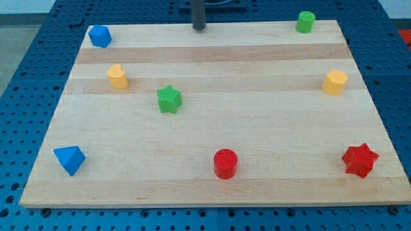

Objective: Push the green circle towards the top center

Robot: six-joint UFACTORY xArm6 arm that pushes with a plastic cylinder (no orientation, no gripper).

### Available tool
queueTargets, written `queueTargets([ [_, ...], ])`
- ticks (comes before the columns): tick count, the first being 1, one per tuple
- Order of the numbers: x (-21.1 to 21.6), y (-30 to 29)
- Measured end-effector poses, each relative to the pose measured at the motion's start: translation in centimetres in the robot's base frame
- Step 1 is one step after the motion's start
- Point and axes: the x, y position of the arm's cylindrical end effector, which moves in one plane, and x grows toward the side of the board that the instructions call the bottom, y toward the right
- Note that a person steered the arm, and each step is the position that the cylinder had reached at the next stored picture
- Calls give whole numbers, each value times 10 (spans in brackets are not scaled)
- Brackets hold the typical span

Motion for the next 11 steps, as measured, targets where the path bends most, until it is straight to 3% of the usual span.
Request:
queueTargets([
  [2, 76, 103],
  [3, 87, 176],
  [4, 84, 261],
  [5, 43, 319],
  [6, -3, 337],
  [8, -4, 306],
  [11, 3, 165],
])
